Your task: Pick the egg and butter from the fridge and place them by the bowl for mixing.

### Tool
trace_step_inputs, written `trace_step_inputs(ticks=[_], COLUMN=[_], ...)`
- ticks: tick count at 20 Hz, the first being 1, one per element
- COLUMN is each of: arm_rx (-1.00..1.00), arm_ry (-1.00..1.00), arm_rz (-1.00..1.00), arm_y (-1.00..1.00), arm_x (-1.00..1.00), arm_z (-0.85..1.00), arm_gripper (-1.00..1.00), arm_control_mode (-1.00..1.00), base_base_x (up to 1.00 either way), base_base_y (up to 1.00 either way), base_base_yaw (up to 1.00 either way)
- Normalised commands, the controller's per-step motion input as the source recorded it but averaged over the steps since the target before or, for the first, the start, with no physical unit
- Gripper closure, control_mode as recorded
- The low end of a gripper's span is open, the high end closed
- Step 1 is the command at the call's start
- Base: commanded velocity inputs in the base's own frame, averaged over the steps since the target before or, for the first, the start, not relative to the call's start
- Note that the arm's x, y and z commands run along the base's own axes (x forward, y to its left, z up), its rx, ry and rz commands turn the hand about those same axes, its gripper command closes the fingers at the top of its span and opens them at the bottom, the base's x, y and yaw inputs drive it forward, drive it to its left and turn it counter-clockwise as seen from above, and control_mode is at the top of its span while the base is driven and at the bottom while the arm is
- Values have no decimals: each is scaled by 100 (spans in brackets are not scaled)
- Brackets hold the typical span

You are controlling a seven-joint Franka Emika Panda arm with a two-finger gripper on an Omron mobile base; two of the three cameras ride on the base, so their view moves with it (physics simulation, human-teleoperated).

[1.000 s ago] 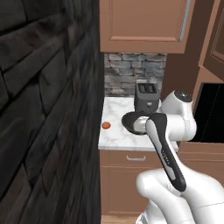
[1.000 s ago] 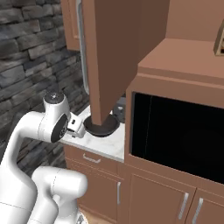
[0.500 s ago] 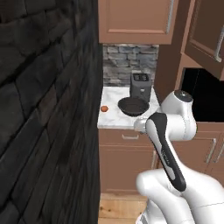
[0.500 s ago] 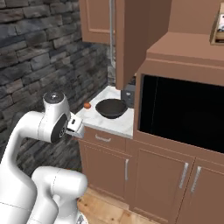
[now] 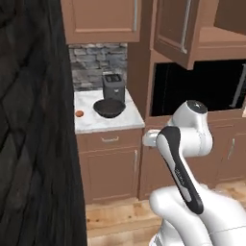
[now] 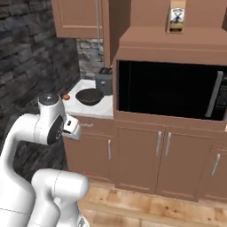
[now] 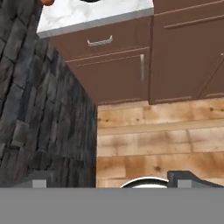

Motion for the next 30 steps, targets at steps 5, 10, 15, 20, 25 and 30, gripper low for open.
trace_step_inputs(ticks=[5, 10, 15, 20, 25, 30], arm_rx=[0, 0, 0, 0, 0, 0], arm_ry=[0, 0, 0, 0, 0, 0], arm_rz=[0, 0, 0, 0, 0, 0], arm_y=[0, 0, 0, 0, 0, 0], arm_x=[0, 0, 0, 0, 0, 0], arm_z=[0, 0, 0, 0, 0, 0], arm_gripper=[-100, -100, -100, -100, -100, -100], arm_control_mode=[100, 100, 100, 100, 100, 100], base_base_x=[0, 0, 0, 0, 0, 0], base_base_y=[11, 9, 7, 5, 4, 4], base_base_yaw=[-95, -98, -100, -100, -100, -100])
